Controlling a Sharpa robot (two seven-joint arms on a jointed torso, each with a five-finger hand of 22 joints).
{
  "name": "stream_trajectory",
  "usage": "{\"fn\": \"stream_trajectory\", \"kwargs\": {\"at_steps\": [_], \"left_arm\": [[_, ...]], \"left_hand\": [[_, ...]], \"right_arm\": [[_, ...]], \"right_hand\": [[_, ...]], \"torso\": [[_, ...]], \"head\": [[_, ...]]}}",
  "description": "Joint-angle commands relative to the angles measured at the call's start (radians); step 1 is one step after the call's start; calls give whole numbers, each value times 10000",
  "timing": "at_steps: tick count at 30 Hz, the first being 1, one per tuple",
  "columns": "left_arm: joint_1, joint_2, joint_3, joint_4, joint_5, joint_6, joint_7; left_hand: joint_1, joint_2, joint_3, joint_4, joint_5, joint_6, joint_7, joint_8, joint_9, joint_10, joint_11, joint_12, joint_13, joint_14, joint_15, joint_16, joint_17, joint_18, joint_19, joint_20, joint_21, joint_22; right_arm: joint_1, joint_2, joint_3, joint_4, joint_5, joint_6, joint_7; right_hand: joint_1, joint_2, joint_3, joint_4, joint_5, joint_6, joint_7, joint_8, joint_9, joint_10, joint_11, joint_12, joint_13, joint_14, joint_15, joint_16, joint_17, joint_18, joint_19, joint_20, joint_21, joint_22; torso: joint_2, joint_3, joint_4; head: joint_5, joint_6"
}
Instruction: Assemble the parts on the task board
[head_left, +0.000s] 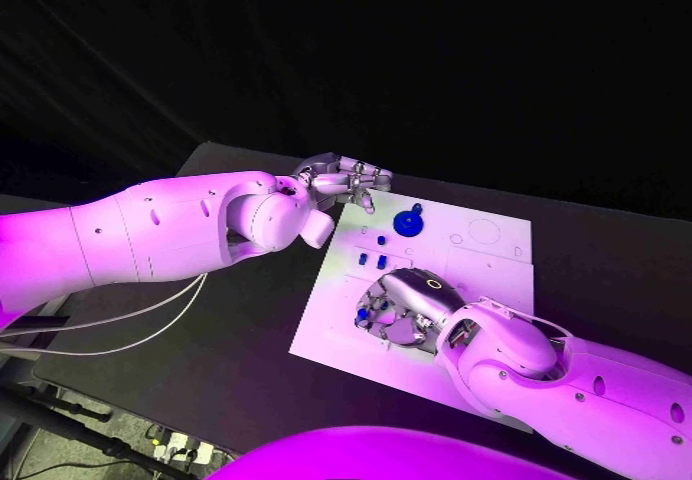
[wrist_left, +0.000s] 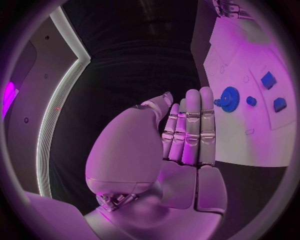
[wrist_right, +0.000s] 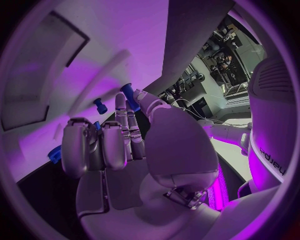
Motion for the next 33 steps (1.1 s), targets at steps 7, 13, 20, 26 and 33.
{"fn": "stream_trajectory", "kwargs": {"at_steps": [7,13,20,26,33], "left_arm": [[7,1,3,20,-41,203,-21],[7,2,3,18,-45,223,-48],[7,-4,3,18,-61,235,-72],[7,-10,2,16,-65,232,-80],[7,-23,1,7,-66,243,-87]], "left_hand": [[-95,17,-83,1,10,-36,-2,49,-9,-50,1,33,6,-67,37,-40,-17,63,27,43,-56,-12],[-108,20,-95,8,10,-49,0,53,-10,-68,4,42,5,-71,40,-43,-20,62,27,46,-67,-19],[-116,22,-101,13,10,-56,3,54,-10,-77,6,45,4,-72,42,-43,-21,62,28,48,-71,-22],[-127,20,-110,19,9,-64,5,55,-11,-87,9,50,4,-72,45,-43,-22,62,29,50,-77,-25],[-127,20,-110,19,9,-64,5,55,-11,-87,9,50,4,-72,45,-43,-22,62,29,50,-77,-25]], "right_arm": [[-21,-88,-32,30,-451,548,-377],[-21,-94,-34,68,-460,257,-280],[-21,-110,-34,69,-465,19,-213],[-21,-173,-34,108,-481,-154,-180],[-20,-346,-33,371,-530,-657,-125]], "right_hand": [[-103,-88,-112,36,62,-83,78,-20,-24,-7,104,-59,16,427,-28,8,-41,-57,-38,-9,-98,1516],[-180,-303,-225,75,76,-1103,207,-480,-259,-22,182,-84,62,428,32,27,-29,-64,-19,47,-80,1547],[-196,-461,-385,100,133,-2027,231,-477,-489,-29,110,-100,118,430,-12,51,-15,-62,-7,29,-83,1571],[-187,-560,-603,110,114,-2759,63,-472,-667,-34,35,-113,168,426,-68,50,-32,-57,-7,-21,-112,1582],[-159,-555,-683,113,108,-2915,16,-459,-700,11,4,-91,198,423,-92,42,-52,-54,-12,-40,-135,1581]], "torso": [[-1,4,-5],[-1,7,-6],[3,4,2],[0,-1,-3],[-1,9,-2]], "head": [[-12,9],[-35,35],[-61,48],[-77,56],[-142,120]]}}
